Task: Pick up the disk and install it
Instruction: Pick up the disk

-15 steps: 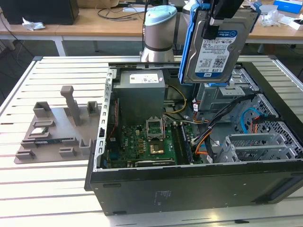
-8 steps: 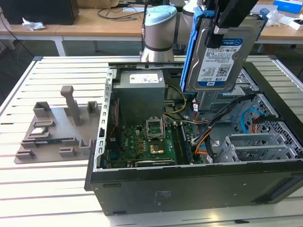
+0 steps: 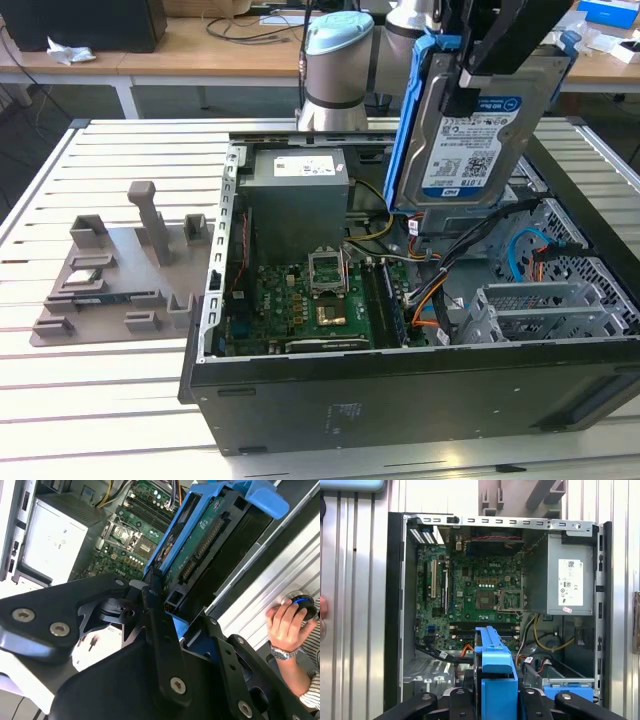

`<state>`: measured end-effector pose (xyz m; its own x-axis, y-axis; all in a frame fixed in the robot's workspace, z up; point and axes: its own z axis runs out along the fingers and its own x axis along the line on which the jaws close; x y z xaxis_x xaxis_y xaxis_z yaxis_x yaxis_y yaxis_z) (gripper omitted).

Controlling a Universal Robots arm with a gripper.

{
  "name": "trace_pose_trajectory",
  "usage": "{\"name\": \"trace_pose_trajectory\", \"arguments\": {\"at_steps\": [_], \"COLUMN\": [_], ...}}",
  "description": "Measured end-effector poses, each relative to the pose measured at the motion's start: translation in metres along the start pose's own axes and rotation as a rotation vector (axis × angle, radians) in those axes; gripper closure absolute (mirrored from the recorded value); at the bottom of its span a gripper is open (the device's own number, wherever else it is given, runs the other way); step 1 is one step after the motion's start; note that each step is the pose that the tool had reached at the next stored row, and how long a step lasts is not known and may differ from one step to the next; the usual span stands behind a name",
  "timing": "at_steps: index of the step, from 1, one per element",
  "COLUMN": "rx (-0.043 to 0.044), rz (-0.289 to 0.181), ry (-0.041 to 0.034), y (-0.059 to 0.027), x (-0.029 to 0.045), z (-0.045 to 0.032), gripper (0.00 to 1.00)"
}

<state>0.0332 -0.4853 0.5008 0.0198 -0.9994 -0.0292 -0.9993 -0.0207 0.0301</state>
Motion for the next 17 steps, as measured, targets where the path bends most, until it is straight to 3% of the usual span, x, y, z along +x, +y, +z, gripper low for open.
{"name": "trace_pose_trajectory", "arguments": {"at_steps": [17], "rx": [-0.0001], "rz": [0.000], "ry": [0.0001], "y": [0.0005], "x": [0.0279], "z": [0.0039], "gripper": [0.63]}}
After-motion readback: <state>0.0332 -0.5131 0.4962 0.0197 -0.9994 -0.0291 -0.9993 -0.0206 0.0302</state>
